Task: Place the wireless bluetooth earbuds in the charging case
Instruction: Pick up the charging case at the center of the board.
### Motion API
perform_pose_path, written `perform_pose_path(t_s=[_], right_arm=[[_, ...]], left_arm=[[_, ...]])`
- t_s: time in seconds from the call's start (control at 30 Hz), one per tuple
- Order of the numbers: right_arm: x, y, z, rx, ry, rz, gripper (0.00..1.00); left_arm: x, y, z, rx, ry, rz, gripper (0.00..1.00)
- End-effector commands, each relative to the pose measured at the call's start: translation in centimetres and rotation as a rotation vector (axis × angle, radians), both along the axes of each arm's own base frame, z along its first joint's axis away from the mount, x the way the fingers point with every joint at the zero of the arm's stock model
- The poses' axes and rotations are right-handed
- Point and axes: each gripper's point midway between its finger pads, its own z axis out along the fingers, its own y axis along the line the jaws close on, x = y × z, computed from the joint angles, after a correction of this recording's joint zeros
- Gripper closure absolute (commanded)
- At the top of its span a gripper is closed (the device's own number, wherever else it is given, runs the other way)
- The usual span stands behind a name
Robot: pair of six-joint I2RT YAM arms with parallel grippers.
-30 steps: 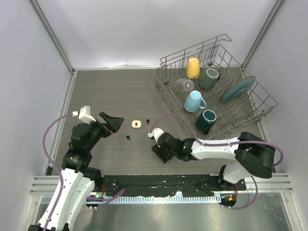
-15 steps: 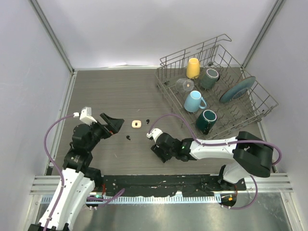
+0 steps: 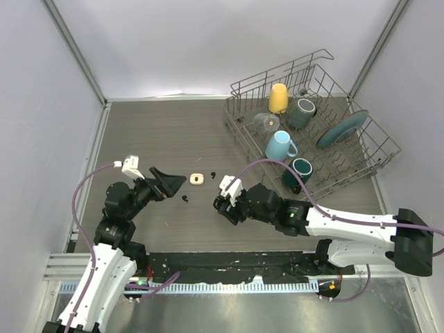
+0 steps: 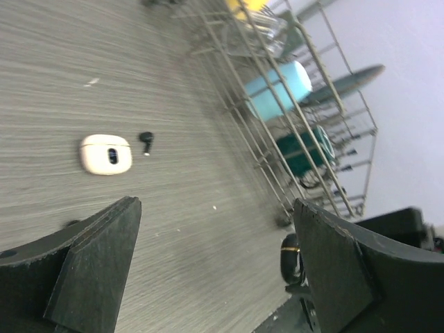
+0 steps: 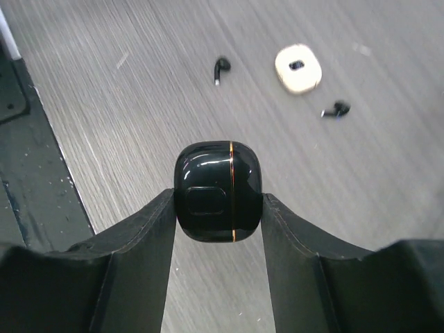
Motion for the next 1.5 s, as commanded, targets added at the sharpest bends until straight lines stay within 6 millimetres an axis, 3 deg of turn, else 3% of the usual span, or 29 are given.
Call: perform_pose_path(t_s=[0.0, 0.17, 0.27, 0.3, 0.53, 0.77, 0.87, 1.17, 1.37, 1.47], right_arm=[[-0.3, 1.0, 4.3, 0.036, -0.239, 0.189, 0.99], [0.0, 0.4, 6.6, 0.040, -0.403, 0.241, 0.99], [0.6, 0.0, 7.3, 0.021, -0.452, 0.224, 0.99], [0.7, 0.0, 7.3, 0.012, -0.464, 0.227, 0.99], [1.8, 0.3, 8.5, 0.019, -0.502, 0.182, 0.99], [2.6, 1.4, 9.3, 0.027, -0.511, 0.157, 0.99], [2.8, 1.8, 9.7, 0.041, -0.515, 0.149, 0.99], [2.7, 2.5, 11.1, 0.104, -0.532, 0.142, 0.99], [2.3, 2.8, 11.3, 0.120, -0.530, 0.153, 0.99], [2.3, 2.8, 11.3, 0.120, -0.529, 0.151, 0.99]], left_arm=[[-2.1, -3.4, 4.1, -0.078, -0.210, -0.254, 0.06], [-3.2, -5.2, 3.7, -0.106, -0.183, -0.403, 0.06], [-4.0, -6.2, 4.3, -0.170, -0.184, -0.499, 0.07], [-4.1, -6.5, 5.3, -0.180, -0.243, -0.522, 0.08], [-3.9, -7.7, 4.6, -0.138, -0.253, -0.537, 0.09], [-5.5, -10.4, 4.9, -0.075, -0.294, -0.635, 0.09], [-5.2, -10.8, 3.7, -0.049, -0.243, -0.637, 0.09], [-4.1, -11.9, 2.0, -0.042, -0.176, -0.644, 0.22], [-4.2, -13.0, 3.1, -0.077, -0.237, -0.670, 0.25], [-4.4, -13.3, 3.4, -0.082, -0.248, -0.680, 0.34]])
